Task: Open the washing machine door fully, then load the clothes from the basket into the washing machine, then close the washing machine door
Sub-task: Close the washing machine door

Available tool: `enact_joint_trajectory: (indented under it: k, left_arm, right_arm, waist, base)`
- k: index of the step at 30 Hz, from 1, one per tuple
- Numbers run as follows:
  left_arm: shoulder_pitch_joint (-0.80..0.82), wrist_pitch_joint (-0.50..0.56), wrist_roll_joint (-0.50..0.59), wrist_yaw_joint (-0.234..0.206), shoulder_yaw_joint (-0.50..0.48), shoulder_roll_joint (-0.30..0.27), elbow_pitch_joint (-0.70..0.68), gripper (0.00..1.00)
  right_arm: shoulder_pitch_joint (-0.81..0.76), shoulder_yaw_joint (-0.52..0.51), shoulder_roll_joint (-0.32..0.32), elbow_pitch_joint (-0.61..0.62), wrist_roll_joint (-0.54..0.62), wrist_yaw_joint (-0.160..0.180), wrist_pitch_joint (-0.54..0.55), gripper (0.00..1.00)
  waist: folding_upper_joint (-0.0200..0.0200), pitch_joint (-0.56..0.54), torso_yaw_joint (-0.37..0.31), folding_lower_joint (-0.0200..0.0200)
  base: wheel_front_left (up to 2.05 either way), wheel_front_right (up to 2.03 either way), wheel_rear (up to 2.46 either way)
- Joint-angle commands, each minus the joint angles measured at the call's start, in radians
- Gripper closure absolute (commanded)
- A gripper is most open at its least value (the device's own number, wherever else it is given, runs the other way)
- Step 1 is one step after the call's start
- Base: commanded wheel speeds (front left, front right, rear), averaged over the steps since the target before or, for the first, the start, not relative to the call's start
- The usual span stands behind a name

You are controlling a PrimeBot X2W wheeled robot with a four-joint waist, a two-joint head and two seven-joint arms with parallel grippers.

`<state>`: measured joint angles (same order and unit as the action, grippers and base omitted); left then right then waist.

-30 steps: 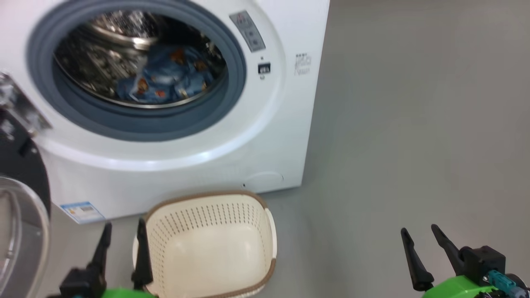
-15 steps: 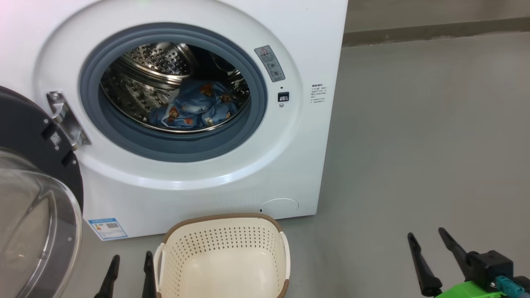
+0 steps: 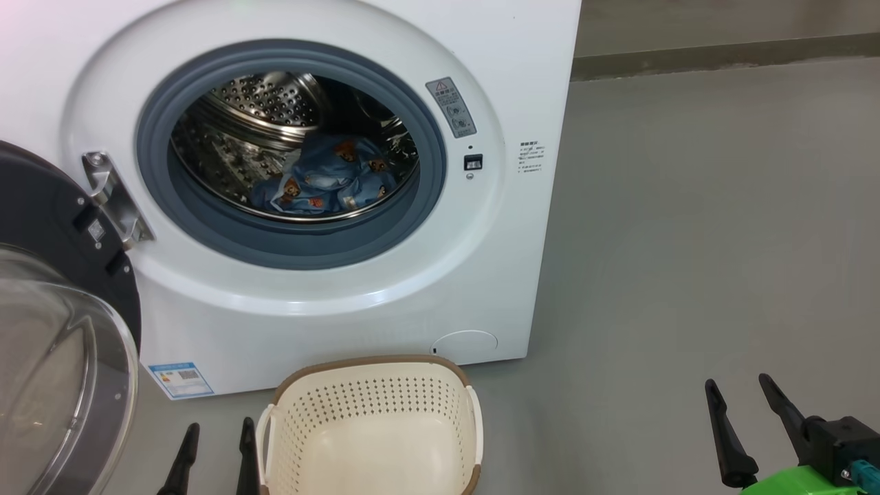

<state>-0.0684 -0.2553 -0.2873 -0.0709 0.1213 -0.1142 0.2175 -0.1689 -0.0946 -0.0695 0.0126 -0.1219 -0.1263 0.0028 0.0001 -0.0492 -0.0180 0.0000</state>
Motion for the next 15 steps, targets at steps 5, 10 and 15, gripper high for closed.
enact_joint_trajectory:
  k: [5, 10, 15]
  left_arm:
    - [0.027, -0.006, 0.019, -0.001, -0.038, -0.011, -0.031, 0.0]
    - [0.023, -0.006, 0.022, -0.002, -0.036, -0.01, -0.025, 0.0]
    - [0.022, -0.006, 0.025, -0.002, -0.033, -0.009, -0.023, 0.0]
  right_arm:
    - [0.015, 0.013, -0.012, 0.037, 0.005, -0.004, 0.006, 0.0]
    - [0.012, 0.01, -0.011, 0.038, 0.005, -0.004, 0.009, 0.0]
    - [0.008, 0.011, -0.008, 0.041, 0.006, -0.004, 0.013, 0.0]
  waist:
    - [-0.0001, 0.0, -0.002, 0.0]
    - [-0.0001, -0.006, -0.004, 0.0]
    - [-0.0001, -0.008, -0.004, 0.0]
  base:
    - [0.0, 0.0, 0.0]
    - [0.0, 0.0, 0.0]
    - [0.0, 0.0, 0.0]
